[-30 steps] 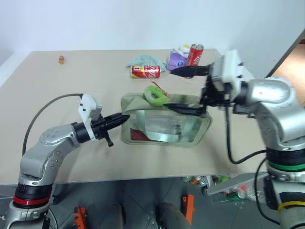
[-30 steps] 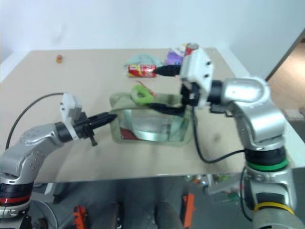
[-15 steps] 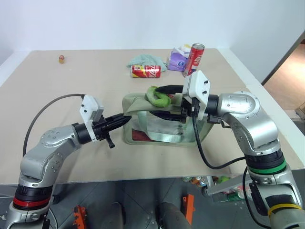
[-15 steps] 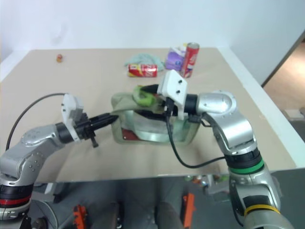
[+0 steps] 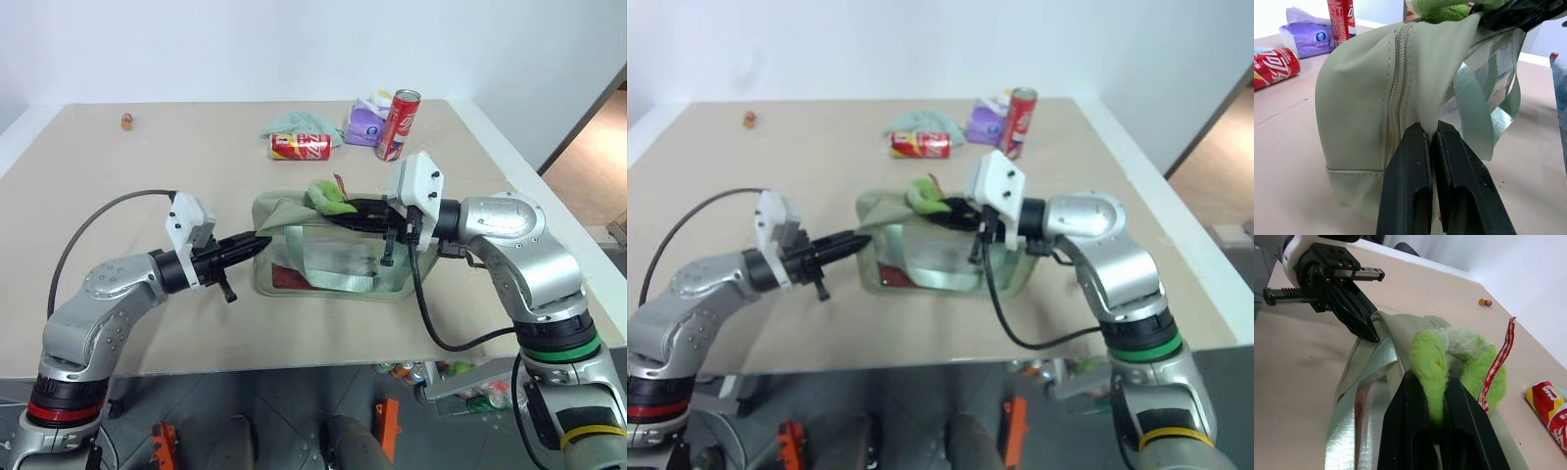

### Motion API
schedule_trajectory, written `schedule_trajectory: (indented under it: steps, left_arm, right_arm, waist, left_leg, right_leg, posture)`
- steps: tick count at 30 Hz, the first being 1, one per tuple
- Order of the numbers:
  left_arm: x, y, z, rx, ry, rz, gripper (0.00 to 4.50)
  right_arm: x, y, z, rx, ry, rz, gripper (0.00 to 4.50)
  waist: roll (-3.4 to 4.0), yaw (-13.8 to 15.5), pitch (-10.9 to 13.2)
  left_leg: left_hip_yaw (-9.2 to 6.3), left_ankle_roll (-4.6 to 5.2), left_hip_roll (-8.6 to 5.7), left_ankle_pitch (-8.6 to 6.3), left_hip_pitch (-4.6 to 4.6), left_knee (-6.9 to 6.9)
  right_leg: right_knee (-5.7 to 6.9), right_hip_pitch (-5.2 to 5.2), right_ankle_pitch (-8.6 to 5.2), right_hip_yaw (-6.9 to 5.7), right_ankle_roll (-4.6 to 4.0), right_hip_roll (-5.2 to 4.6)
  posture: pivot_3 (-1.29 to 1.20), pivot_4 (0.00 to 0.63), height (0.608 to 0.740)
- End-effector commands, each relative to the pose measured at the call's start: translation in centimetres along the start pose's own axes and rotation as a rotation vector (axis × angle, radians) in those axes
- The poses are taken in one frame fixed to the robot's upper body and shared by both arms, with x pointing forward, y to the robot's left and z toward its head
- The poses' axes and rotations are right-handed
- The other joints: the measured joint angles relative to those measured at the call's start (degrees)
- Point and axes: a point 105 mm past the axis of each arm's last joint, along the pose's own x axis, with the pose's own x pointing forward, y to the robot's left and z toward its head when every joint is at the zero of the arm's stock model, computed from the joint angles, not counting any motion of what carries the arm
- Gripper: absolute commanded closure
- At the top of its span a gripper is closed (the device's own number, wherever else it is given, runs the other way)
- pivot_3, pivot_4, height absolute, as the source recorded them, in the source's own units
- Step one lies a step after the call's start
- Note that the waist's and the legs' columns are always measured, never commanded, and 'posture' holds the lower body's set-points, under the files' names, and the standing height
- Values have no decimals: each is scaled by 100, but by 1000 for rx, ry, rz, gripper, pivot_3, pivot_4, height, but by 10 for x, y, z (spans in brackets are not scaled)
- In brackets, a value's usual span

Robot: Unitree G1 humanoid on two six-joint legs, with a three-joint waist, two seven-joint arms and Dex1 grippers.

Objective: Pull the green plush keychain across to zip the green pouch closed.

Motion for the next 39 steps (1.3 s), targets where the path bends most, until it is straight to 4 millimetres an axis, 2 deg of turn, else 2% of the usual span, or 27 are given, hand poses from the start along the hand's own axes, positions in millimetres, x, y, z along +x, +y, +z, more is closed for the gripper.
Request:
schedule_trajectory:
  steps: [1, 3, 6, 11, 14, 23, 29, 31, 33, 39]
  left_arm:
    - [0, 3, 4, 26, 1, 8, 4500]
    - [1, 3, 4, 27, 0, 7, 4500]
    - [1, 2, 3, 27, 0, 4, 4500]
    - [2, 1, 3, 26, -1, 1, 4500]
    - [1, 0, 3, 27, 2, 1, 4500]
    - [0, 1, 2, 33, 8, 8, 4500]
    - [1, 2, 2, 39, 7, 10, 4500]
    - [1, 2, 3, 42, 7, 8, 4500]
    - [2, 2, 3, 43, 6, 7, 4500]
    - [2, 4, 5, 50, -1, 13, 4500]
  right_arm:
    - [-17, -15, 29, -76, -71, -58, 4443]
    - [-21, -19, 32, -71, -76, -65, 4443]
    - [-23, -19, 33, 26, -96, -57, 4443]
    - [-21, -15, 31, 46, -92, -43, 2815]
    - [-20, -16, 28, -11, -79, -67, 1797]
    - [-19, -14, 23, -13, -65, -52, 1797]
    - [-20, -13, 21, -11, -52, -46, 3561]
    - [-22, -12, 20, -10, -46, -41, 4350]
    - [-22, -11, 19, -7, -40, -36, 4478]
    - [-25, -13, 21, -42, -45, -52, 4478]
  waist:
    - [0, -2, 0]
    - [0, -3, 0]
    - [0, -4, 0]
    - [0, -7, 0]
    - [0, -10, 0]
    - [0, -10, 0]
    - [0, -10, 0]
    - [0, -10, 0]
    - [0, -10, 0]
    - [0, -10, 0]
  left_leg:
    - [0, 0, 0, 0, 0, 0]
    - [0, 0, 1, 0, 0, -2]
    - [0, 0, 1, 0, 0, -4]
    - [-1, 0, 1, 0, 0, -4]
    - [-1, 0, 1, 0, 2, -4]
    - [0, 0, 2, 0, 2, -4]
    - [0, 0, 2, 0, 2, -4]
    - [0, 0, 2, 0, 2, -4]
    - [-1, 0, 2, 0, 2, -4]
    - [-1, 0, 2, 0, 3, -4]
  right_leg:
    - [0, -1, 0, 0, 0, 0]
    - [0, -2, -1, 0, -1, 1]
    - [0, -3, -1, 0, -2, 2]
    - [0, -3, -1, 0, -2, 2]
    - [0, -2, -1, 0, -2, 3]
    - [0, -2, -1, 1, -3, 3]
    - [0, -2, -1, 1, -3, 3]
    - [0, -2, -1, 1, -3, 3]
    - [0, -2, -1, 1, -3, 3]
    - [0, -2, -1, 1, -3, 4]
  posture:
    - [0, 150, 740]
    - [0, 150, 740]
    - [0, 150, 740]
    - [0, 150, 740]
    - [0, 150, 740]
    - [0, 150, 740]
    - [0, 150, 740]
    - [0, 150, 740]
    - [0, 150, 740]
    - [0, 150, 740]
